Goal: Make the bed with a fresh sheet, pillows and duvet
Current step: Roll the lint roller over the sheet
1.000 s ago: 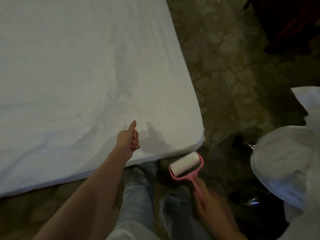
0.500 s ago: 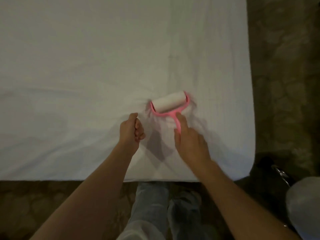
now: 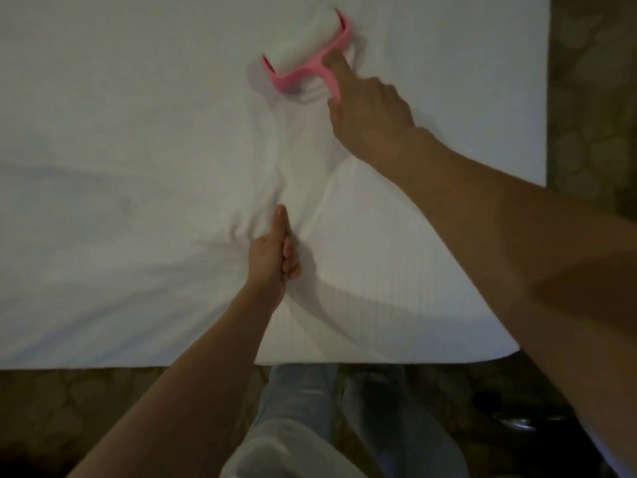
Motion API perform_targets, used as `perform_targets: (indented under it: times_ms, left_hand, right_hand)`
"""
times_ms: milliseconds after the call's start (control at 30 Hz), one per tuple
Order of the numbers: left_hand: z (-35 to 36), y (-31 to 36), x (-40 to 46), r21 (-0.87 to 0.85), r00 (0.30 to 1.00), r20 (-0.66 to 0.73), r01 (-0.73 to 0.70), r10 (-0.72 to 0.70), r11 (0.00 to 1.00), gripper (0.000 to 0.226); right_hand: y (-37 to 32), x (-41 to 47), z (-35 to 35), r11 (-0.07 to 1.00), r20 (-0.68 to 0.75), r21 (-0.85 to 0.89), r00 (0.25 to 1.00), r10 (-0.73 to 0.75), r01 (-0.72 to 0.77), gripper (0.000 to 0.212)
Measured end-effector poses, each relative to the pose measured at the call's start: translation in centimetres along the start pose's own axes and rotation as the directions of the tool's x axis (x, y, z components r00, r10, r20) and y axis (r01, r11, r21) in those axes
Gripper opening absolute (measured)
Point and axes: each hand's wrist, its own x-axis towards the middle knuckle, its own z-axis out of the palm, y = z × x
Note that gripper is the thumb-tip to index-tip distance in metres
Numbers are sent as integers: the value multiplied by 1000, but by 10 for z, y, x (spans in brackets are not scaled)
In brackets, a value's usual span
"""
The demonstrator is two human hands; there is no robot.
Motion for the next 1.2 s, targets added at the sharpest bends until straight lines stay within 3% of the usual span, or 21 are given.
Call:
perform_targets:
  times_ms: [133, 300, 567, 733, 800, 900, 967, 1067, 1200]
  left_hand:
    - [0, -3, -2, 48, 998, -26, -49, 51, 998, 67]
    - [7, -9, -10, 130, 990, -98, -85, 99, 988, 59]
    - [48, -65, -91, 142, 994, -83, 77, -66, 987, 51]
    - [80, -106, -161, 143, 993, 9, 115, -118, 983, 50]
    - [87, -115, -180, 197, 993, 22, 108, -114, 975, 50]
    - [100, -116, -204, 410, 999, 8, 37, -44, 911, 50]
    - [113, -109, -223, 533, 999, 29, -27, 14, 846, 47]
    - [139, -95, -256, 552, 994, 110, -75, 17, 830, 38]
    - [175, -81, -292, 539, 972, 233, -139, 12, 831, 25]
  right_hand:
    - [54, -49, 3, 996, 76, -55, 995, -65, 69, 54]
    - [117, -136, 6, 997, 128, 70, 990, -53, 44, 49]
    - [188, -317, 33, 979, 176, 104, 973, 153, -173, 54]
    - [186, -410, 45, 934, 238, 67, 915, 325, -350, 52]
    - [182, -434, 46, 905, 262, 143, 897, 355, -400, 48]
    - [177, -457, 32, 871, 217, 256, 903, 371, -419, 41]
    - [172, -469, 15, 847, 150, 323, 906, 395, -423, 48]
    - [172, -482, -13, 801, 23, 412, 883, 468, -435, 58]
    - [182, -483, -49, 710, 6, 543, 848, 530, -448, 32]
